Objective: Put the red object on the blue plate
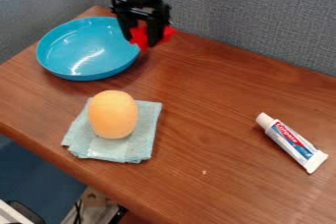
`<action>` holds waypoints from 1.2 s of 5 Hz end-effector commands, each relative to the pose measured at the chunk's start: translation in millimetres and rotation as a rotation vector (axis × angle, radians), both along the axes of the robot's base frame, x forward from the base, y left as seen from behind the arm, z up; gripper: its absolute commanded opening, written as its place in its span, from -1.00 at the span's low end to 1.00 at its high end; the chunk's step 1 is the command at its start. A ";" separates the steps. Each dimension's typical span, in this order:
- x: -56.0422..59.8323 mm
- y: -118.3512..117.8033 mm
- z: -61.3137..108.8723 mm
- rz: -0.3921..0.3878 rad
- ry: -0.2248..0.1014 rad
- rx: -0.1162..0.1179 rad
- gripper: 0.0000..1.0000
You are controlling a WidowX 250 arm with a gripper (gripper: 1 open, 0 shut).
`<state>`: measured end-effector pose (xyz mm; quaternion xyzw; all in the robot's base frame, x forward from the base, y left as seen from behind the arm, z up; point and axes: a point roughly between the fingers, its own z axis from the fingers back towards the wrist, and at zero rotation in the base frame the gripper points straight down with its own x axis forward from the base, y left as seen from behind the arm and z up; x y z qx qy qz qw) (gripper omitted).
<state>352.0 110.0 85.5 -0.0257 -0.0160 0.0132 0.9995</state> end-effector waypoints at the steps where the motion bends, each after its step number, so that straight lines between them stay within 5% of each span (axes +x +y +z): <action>1: 8.4 35.9 29.0 0.080 -0.076 0.047 -1.00; 3: 8.8 75.2 17.8 0.149 -0.057 0.086 -1.00; 6: 8.2 90.3 2.3 0.171 -0.033 0.110 -1.00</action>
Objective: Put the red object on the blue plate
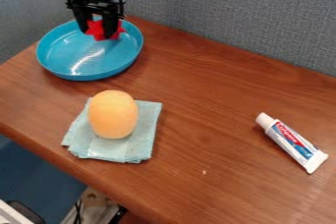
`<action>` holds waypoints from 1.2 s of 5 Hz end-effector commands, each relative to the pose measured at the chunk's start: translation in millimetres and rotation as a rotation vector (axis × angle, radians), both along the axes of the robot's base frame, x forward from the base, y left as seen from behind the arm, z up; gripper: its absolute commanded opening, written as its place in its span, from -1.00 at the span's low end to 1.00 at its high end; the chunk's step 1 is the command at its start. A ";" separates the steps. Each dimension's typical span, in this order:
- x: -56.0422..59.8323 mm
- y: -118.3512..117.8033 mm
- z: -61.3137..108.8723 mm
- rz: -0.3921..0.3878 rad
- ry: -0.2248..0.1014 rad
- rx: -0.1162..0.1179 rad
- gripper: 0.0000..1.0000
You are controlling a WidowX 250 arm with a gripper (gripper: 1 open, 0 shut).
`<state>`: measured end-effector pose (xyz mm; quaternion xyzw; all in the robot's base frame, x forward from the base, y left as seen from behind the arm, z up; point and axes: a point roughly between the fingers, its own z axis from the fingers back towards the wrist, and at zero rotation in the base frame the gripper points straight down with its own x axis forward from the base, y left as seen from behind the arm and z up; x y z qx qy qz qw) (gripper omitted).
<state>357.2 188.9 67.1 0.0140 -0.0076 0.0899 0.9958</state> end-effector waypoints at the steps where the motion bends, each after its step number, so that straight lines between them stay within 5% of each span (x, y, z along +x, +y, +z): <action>1: 2.8 13.5 17.1 0.017 -0.044 0.044 -1.00; 6: -0.8 19.1 11.4 0.027 -0.022 0.057 -1.00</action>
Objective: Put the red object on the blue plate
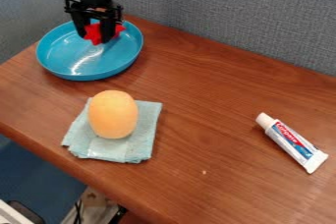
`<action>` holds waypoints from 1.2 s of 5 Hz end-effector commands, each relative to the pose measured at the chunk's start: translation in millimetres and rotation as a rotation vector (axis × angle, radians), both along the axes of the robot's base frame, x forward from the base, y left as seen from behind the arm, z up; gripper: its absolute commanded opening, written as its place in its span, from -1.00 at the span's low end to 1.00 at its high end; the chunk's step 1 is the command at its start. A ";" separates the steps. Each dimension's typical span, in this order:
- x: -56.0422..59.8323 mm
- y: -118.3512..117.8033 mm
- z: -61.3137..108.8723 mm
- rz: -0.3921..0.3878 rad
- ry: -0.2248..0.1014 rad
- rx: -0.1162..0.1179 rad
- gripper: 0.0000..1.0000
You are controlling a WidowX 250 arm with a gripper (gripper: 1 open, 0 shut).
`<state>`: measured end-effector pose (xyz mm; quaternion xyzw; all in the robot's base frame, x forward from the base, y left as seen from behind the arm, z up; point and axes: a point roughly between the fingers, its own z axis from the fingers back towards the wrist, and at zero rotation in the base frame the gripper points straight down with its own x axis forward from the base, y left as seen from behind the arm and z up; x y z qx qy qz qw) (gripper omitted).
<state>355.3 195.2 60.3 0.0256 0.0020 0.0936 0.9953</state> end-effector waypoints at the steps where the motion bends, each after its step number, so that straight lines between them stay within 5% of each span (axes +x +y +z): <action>1: 0.4 13.1 18.2 0.018 -0.042 0.038 -1.00; 6: -3.4 13.1 16.9 0.019 -0.031 0.050 -1.00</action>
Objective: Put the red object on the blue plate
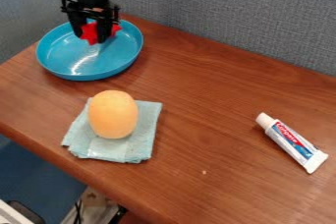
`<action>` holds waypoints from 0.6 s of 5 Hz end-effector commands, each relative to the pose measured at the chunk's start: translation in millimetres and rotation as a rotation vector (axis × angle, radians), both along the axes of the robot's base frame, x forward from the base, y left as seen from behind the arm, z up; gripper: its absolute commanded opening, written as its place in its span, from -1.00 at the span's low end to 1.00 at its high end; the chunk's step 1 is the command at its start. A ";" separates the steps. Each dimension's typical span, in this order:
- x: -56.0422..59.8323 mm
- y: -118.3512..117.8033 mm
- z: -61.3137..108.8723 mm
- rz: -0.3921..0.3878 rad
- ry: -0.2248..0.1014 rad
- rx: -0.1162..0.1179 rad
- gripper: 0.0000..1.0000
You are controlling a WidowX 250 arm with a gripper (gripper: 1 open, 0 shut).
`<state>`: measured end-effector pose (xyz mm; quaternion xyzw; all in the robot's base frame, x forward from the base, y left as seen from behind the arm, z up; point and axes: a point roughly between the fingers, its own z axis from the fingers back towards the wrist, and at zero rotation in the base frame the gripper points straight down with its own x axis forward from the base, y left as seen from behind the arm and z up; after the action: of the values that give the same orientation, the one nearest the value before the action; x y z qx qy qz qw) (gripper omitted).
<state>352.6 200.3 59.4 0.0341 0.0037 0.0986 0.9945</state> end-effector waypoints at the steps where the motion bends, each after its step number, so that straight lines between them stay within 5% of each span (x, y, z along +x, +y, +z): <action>1: -1.7 6.9 18.2 0.008 -0.034 0.037 -1.00; 3: -2.7 4.2 21.5 0.005 -0.039 0.041 -1.00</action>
<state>349.1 199.4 54.4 0.0346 0.0096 0.1000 0.9943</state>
